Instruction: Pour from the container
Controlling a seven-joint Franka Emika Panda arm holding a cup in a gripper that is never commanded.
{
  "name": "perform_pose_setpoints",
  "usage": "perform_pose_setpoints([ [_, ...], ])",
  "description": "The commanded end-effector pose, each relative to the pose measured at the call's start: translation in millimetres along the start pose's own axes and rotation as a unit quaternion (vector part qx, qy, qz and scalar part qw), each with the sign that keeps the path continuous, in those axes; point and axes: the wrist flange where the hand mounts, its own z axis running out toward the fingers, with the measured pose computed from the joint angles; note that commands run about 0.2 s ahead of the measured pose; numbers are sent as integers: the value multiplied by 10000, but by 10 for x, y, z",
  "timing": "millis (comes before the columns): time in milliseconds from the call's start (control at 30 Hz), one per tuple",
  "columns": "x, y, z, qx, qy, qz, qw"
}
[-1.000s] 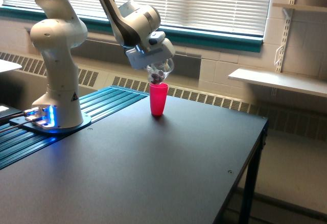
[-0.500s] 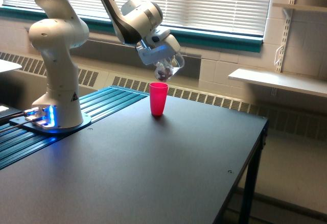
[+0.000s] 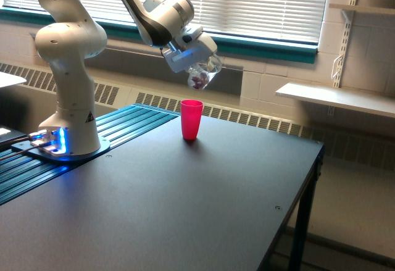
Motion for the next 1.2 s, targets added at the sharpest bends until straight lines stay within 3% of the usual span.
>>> perform_pose_setpoints([
  [33, 165, 130, -24, -217, 198, -305, 9991],
  [167, 211, 103, -38, -218, 248, -368, 9988],
  [267, 203, -21, -43, -289, 331, -691, 9966],
  [600, 155, -272, -130, -438, 592, -1678, 9831],
  [667, 150, -257, -140, -431, 595, -1667, 9833],
  [767, 136, -297, -147, -529, 698, -1880, 9783],
  [900, 136, -253, -127, -588, 706, -1939, 9767],
  [1067, 122, -164, -24, -781, 651, -2056, 9733],
  [1200, 110, -53, 66, -830, 528, -2020, 9744],
])
